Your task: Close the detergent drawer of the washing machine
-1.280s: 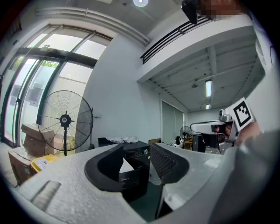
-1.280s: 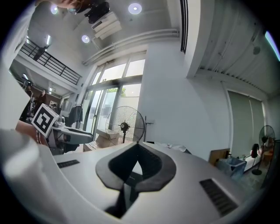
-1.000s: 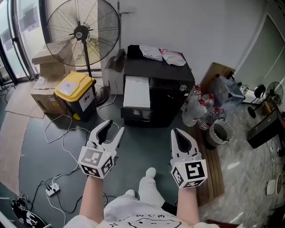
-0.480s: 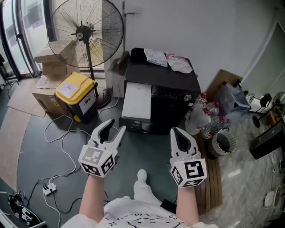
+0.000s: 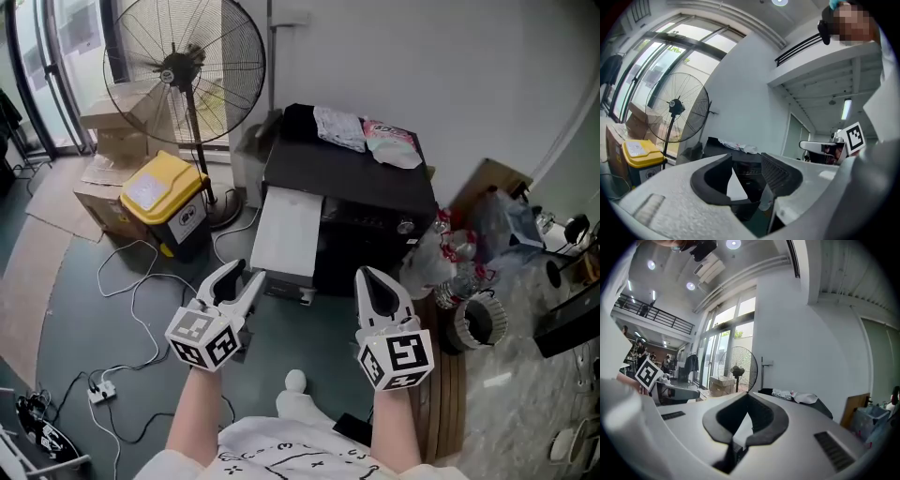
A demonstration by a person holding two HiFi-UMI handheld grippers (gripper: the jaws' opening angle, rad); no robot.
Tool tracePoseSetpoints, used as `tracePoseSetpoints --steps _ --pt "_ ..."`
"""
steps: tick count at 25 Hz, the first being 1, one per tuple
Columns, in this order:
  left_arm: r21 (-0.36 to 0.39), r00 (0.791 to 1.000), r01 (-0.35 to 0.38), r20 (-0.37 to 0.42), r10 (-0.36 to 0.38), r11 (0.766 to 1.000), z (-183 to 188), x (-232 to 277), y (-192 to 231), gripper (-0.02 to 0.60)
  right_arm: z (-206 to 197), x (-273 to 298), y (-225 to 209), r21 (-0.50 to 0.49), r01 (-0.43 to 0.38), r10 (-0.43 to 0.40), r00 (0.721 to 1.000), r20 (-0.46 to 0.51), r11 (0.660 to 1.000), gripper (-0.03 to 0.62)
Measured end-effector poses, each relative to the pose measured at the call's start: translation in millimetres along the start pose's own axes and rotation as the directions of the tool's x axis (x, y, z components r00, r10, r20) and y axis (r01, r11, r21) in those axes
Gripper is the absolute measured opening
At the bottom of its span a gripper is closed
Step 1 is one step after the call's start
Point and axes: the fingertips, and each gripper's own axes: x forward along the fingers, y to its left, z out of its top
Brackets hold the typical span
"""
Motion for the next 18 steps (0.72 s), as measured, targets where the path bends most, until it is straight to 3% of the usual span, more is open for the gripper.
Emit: tracePoseSetpoints --steps 10,18 --pt "-0.18 0.998 -0.022 -0.061 0.011 0.983 -61.6 43.7 31.8 0.201 -30.0 61.3 -34.9 0.037 -0.071 0.073 0.996 -0.045 0.997 0.0" --pt "-0.311 0.998 -0.043 -0.047 0.029 0.949 -100.2 55.2 50.1 0.201 -50.5 105.8 -45.7 0.054 -0.139 0.143 0.986 -0.086 0.989 0.0"
